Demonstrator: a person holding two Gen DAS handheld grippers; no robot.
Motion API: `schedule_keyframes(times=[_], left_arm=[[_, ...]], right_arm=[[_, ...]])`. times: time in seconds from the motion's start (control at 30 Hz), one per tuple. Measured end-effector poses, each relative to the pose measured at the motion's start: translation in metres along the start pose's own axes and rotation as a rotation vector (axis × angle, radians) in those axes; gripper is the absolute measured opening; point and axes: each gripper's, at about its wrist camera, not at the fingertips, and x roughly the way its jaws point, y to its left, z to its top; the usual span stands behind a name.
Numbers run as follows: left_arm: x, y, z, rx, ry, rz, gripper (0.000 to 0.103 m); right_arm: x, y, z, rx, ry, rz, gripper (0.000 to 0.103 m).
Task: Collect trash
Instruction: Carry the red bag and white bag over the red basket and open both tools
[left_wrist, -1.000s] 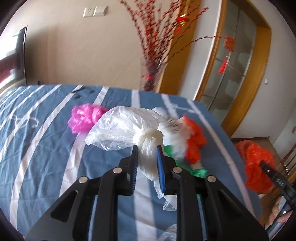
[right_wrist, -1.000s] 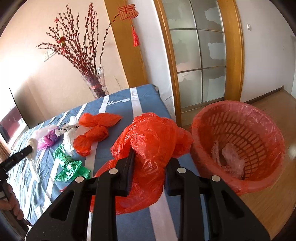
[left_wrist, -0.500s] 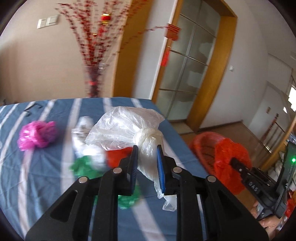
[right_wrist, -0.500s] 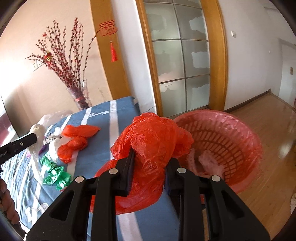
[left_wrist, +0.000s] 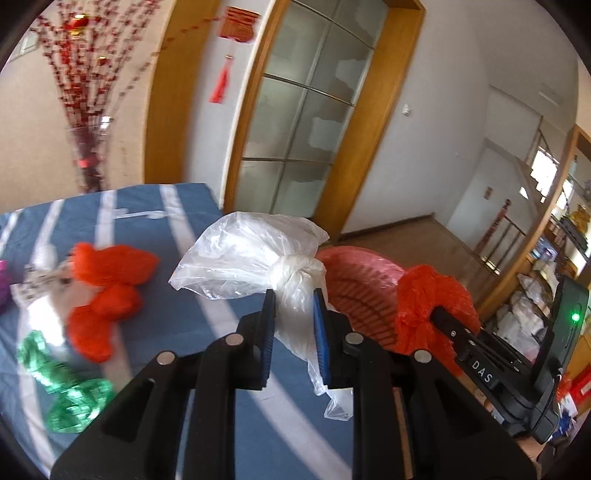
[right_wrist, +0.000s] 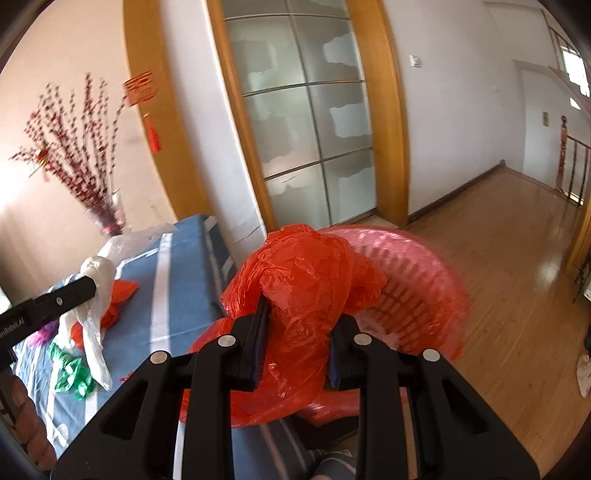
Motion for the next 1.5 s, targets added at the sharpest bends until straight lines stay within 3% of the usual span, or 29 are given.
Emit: schedule_keyframes(times=[0.37, 0.77, 0.9, 1.03, 1.2, 1.5], left_arm=[[0.052, -0.042, 0.004, 0.042, 0.053, -0.091, 0.020], [0.093, -0.060, 0.001, 0.043, 0.107, -0.127, 0.021], [0.105, -0.064, 0.001, 0.038, 0.128, -0.133, 0.022], [0.116, -0.065, 0.001, 0.028, 0.146, -0.126, 0.036], [0.120, -0.057, -0.003, 0.022, 0.164, -0.093, 0.044], [0.088, -0.031, -0.011, 0.042, 0.113, 0.022, 0.059]], right_arm=[[0.007, -0.036, 0.014, 0.045, -0.036, -0.062, 0.027], [0.022, -0.055, 0.019, 0.078, -0.041, -0.078, 0.027], [0.028, -0.060, 0.023, 0.098, -0.047, -0.079, 0.034], [0.032, -0.070, 0.024, 0.138, -0.042, -0.072, 0.043], [0.031, -0.077, 0.020, 0.162, -0.033, -0.088, 0.050], [0.021, -0.075, 0.007, 0.139, -0.027, -0.136, 0.059]])
